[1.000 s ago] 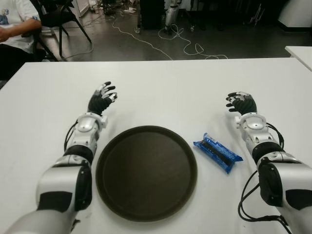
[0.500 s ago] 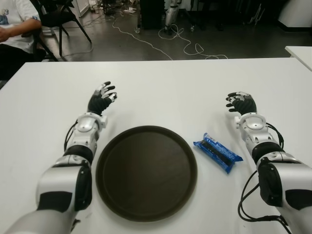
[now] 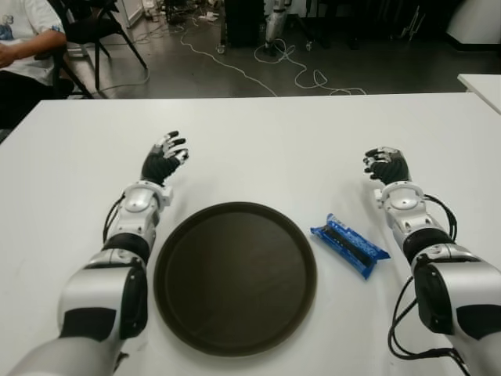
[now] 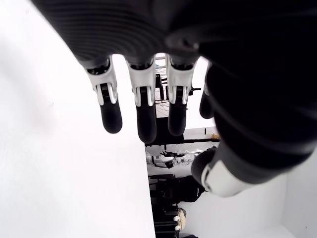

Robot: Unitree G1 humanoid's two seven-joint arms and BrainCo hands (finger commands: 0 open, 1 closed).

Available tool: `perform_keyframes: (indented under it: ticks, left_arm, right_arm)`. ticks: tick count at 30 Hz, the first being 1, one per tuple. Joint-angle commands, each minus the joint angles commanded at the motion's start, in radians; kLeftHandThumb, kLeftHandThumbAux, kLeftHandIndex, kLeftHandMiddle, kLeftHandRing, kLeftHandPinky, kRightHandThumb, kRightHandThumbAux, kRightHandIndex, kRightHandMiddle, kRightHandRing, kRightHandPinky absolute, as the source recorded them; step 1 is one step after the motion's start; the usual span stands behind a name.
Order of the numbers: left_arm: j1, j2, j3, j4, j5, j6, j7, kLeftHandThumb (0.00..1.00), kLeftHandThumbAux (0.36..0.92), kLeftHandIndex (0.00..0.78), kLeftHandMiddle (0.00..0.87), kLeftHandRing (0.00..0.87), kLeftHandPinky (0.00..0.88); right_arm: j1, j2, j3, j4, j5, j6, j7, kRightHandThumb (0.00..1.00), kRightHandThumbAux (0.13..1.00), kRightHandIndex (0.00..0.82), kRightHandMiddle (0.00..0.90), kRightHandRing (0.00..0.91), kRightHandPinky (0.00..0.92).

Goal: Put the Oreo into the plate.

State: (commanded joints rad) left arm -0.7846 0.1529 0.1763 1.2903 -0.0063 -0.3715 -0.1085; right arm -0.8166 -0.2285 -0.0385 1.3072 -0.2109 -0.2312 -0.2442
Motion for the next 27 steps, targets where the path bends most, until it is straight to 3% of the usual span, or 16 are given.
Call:
perform_keyframes:
  ticks: [7, 15, 18, 24, 27]
  left_arm:
    - [0.002, -0.003, 0.004, -0.001, -0.006, 0.001, 0.0, 0.004, 0.753, 0.112, 0.189, 0.181, 0.173]
    - [0.002, 0.003, 0.002, 0.0, -0.003, 0.003, -0.003, 0.01, 0.755, 0.107, 0.185, 0.18, 0.177]
    - [0.002, 0.004, -0.001, 0.0, 0.0, 0.004, -0.003, 0.01, 0.751, 0.109, 0.186, 0.181, 0.178]
    - [0.0, 0.005, -0.003, -0.001, 0.0, 0.01, -0.01, 0.017, 0.758, 0.115, 0.193, 0.184, 0.18]
    - [0.0, 0.004, -0.005, -0.002, 0.002, 0.011, -0.01, 0.009, 0.749, 0.115, 0.195, 0.186, 0.182]
  right_arm:
    - [0.001, -0.01, 0.076, -0.007, -0.07, -0.027, -0.029, 0.691, 0.721, 0.41, 0.389, 0.412, 0.407]
    - [-0.035, -0.078, 0.279, -0.047, -0.275, -0.005, -0.019, 0.677, 0.724, 0.399, 0.309, 0.351, 0.37]
    - [-0.039, -0.109, 0.342, -0.07, -0.337, 0.011, 0.022, 0.461, 0.641, 0.251, 0.276, 0.319, 0.347]
    - [-0.054, -0.168, 0.439, -0.183, -0.418, 0.075, 0.198, 0.247, 0.579, 0.125, 0.201, 0.243, 0.276]
    - [-0.019, -0.202, 0.455, -0.315, -0.437, 0.133, 0.276, 0.194, 0.572, 0.086, 0.167, 0.21, 0.244]
